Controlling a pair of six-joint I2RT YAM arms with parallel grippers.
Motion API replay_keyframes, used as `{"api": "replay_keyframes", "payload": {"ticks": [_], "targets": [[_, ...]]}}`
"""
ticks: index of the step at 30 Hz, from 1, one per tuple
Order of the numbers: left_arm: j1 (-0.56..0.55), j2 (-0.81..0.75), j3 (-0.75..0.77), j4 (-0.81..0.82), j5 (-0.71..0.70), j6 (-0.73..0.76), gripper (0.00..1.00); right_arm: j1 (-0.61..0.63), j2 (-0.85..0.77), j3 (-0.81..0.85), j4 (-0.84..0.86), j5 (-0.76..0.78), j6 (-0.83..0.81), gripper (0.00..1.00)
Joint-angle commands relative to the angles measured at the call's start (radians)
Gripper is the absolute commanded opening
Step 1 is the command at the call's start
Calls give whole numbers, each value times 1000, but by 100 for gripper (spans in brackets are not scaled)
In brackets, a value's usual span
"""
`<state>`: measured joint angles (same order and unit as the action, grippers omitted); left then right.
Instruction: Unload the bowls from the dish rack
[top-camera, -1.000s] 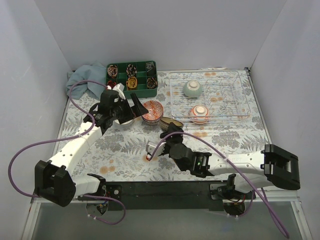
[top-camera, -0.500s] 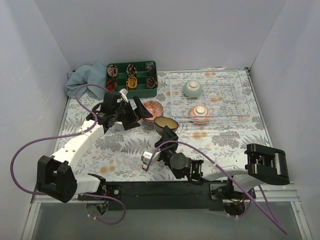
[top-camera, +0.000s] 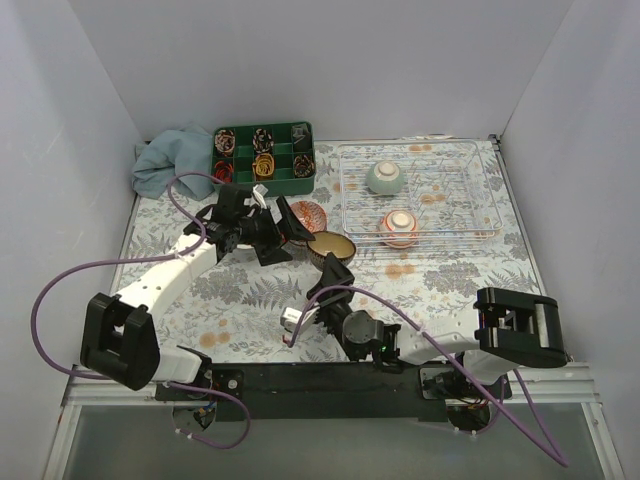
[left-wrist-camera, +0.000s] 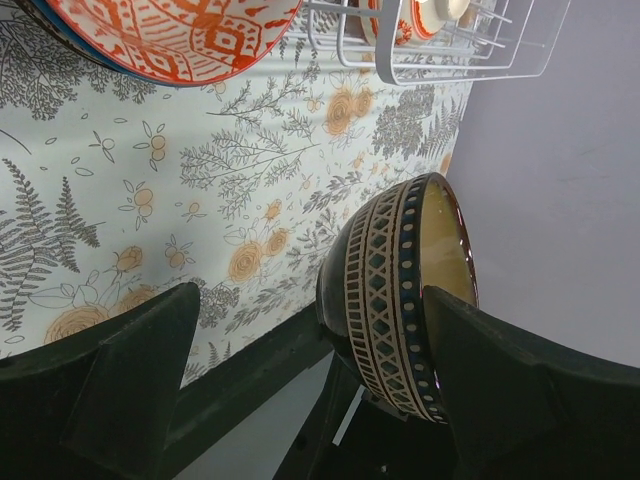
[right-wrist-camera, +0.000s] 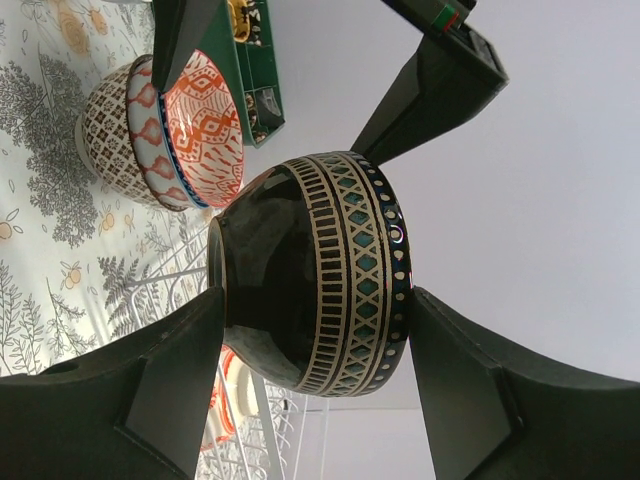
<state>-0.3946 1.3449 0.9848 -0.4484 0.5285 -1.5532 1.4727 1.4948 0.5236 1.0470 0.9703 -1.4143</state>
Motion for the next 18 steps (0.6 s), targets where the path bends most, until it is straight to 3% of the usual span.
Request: {"api": "replay_keyframes", "payload": {"ticks": [1,13,18], "targets": [[-15,3,26,-12,45,-4,91,15,7,0,189,22,-57,1],[-84,88,61,-93,22,57,77,29,107,-17,390,30,-202,1],[-107,99,107,-153,-76,100,63,34,150,-22,446,31,-235,1]]}}
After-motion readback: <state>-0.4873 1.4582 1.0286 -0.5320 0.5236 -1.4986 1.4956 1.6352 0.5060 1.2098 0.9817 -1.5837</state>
